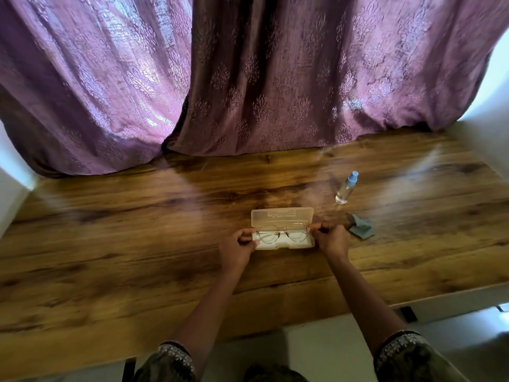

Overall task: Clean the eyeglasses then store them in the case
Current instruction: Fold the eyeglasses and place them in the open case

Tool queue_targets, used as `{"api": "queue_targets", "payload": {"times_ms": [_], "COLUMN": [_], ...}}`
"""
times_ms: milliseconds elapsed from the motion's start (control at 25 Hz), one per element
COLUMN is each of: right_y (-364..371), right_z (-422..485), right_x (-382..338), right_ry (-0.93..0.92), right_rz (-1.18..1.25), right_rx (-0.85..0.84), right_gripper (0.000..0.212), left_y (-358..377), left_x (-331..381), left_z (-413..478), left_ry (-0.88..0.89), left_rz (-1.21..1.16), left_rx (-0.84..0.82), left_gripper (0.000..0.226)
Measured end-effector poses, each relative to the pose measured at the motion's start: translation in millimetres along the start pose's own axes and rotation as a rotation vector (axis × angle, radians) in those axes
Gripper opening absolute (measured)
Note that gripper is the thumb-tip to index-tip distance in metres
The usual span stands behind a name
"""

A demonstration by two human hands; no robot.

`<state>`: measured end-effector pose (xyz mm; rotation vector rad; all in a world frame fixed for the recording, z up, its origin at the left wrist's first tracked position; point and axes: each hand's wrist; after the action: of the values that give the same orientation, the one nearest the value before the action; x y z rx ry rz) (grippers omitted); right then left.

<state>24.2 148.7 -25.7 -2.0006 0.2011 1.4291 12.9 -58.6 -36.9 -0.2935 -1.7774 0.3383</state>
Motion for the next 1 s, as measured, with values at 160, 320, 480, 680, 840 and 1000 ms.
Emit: {"api": "queue_targets", "payload": {"times_ms": [160,320,480,680,840,1000], "right_y": [-2.0,-2.4,1.1,2.3,-16.3,-27.4], "right_z": [7.1,14.6,21.2,6.6,4.9,4.8], "right_x": [1.1,3.8,6.5,11.5,14.3,14.3], "right_ry": [0.041,0.112,0.157,-0.036,-0.196,-0.237], "right_rz": [-0.032,-0.003,-0.022,-0.075,-0.103,-0.147], "right_rx": [-0.069,-0.168,-0.157,-0.041,-0.222,-0.336], "right_gripper": [0.010,0.012,0.018,0.011,0.019,0.025], "left_y": [-1.1,-2.1,-1.9,1.6,1.3,1.8], "left_x": [-1.7,-2.1,-2.9,-2.5,-2.0,-2.3], "left_z": [4.0,5.3,3.7,1.8,3.1,3.9], "left_ry": [-0.032,-0.032,-0.014,-0.014,-0.020,-0.024], "left_rz": [-0.045,-0.072,-0.085,-0.062,-0.050,-0.048], "left_rx": [-0.030,-0.058,-0.060,-0.046,-0.028,-0.025], "left_gripper": [0.032,0.032,0.028,0.026,0.027,0.027]}}
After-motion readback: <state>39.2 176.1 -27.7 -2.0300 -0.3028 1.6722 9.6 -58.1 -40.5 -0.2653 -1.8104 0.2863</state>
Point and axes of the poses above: each hand's wrist, its own z-axis towards the middle knuckle, its own y-axis out of the palm, x = y × z, and after that the axes turned 4 degrees about z, right-handed
